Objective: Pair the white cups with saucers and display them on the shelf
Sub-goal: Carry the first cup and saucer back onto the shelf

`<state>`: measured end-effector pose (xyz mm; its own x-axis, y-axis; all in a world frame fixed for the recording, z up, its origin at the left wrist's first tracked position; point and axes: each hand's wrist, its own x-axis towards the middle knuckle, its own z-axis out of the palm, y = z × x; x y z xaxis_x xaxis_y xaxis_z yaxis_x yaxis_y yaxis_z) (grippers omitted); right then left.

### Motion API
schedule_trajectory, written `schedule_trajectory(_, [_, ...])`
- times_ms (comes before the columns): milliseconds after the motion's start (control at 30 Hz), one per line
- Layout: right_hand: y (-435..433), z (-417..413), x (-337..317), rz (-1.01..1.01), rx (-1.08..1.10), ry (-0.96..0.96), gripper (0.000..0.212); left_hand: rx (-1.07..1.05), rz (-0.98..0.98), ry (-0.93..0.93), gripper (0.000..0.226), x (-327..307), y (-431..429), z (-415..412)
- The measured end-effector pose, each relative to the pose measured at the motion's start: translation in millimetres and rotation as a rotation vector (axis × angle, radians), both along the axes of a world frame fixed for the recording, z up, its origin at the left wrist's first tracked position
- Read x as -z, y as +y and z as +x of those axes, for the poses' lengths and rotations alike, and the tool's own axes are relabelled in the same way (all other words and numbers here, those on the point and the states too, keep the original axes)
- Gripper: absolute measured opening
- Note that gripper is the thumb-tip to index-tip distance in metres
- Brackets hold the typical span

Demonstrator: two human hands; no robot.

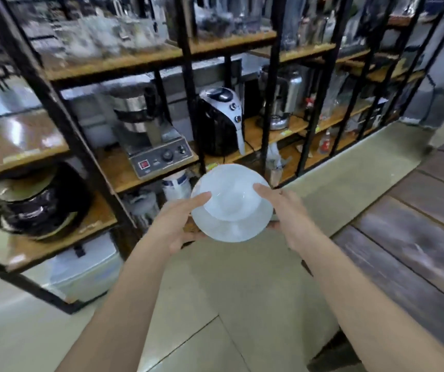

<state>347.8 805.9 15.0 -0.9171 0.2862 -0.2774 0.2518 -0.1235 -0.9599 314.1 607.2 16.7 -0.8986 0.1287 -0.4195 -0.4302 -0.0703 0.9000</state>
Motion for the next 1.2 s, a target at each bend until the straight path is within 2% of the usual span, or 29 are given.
schedule_trajectory(200, [-126,-58,-12,0.044,-0.18,0.003,0.044,-0.201,-0.04,0.064,0.025,-17,-127,-16])
schedule_trajectory(333, [-210,-93,-17,0.004,-0.286,0.014,0.047,-0.29,-0.093,0.123,0.04,-29,-209,-32])
schedule_trajectory(467, [-287,-122,-22,0.003,-0.354,0.029,0.054,-0.377,-0.085,0.077,0.039,-41,-280,-45])
schedule_trajectory(633, [-362,-162,-36,-0.002,-0.421,0.023,0.042,-0.479,-0.049,0.068,0.04,-49,-350,-71])
schedule_trajectory(833, [-445,-234,-33,0.066,-0.566,0.07,0.045,-0.647,-0.021,0.075,0.039,-46,-422,-119])
schedule_trajectory(967, [-496,-286,-22,0.096,-0.609,0.083,0.06,-0.711,-0.003,0.084,0.032,-42,-462,-155])
schedule_trajectory(1200, [-581,-386,-27,0.081,-0.742,0.079,0.033,-0.857,-0.005,0.079,0.02,-45,-531,-233])
